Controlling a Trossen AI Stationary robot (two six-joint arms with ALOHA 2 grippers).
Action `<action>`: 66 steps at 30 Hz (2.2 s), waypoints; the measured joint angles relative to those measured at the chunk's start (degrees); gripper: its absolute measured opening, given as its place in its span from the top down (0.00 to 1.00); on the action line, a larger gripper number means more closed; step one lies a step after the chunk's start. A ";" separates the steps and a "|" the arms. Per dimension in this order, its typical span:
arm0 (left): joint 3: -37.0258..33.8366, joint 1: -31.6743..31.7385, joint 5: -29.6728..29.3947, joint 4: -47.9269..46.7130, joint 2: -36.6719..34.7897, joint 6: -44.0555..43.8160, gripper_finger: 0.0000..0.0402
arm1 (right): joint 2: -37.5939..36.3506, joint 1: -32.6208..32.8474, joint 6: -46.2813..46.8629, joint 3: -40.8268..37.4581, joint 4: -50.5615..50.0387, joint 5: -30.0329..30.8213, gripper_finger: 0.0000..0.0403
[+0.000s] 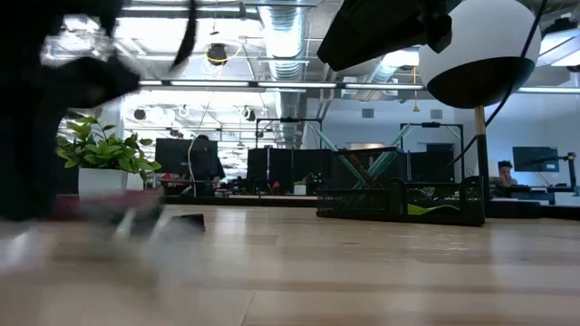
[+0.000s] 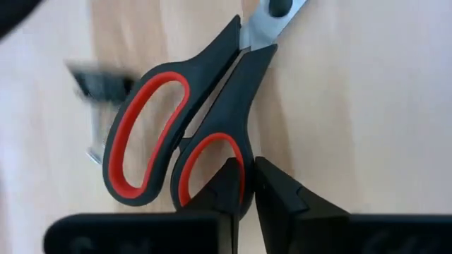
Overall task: Pick and place office supplies into organizer
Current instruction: Put the black scissors into the desk organizer
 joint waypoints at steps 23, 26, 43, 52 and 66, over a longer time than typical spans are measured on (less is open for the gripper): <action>36.23 20.32 -37.59 -35.69 -0.61 44.35 0.98 | -8.24 21.72 2.60 -0.02 0.42 23.41 0.78; 36.27 26.48 -41.76 -26.82 -0.61 54.18 0.98 | -8.24 22.82 2.61 -0.02 0.41 25.07 0.78; 35.79 44.09 -28.58 -12.22 5.56 65.70 0.98 | -8.17 23.32 3.10 -0.02 -1.95 24.29 0.78; 35.88 43.52 -39.89 -12.32 13.30 70.44 0.99 | -7.51 23.33 3.64 -0.02 -1.78 24.08 0.78; 35.80 42.08 -34.45 -11.06 13.62 74.01 0.88 | -7.47 23.36 4.70 -0.02 -1.74 24.05 0.78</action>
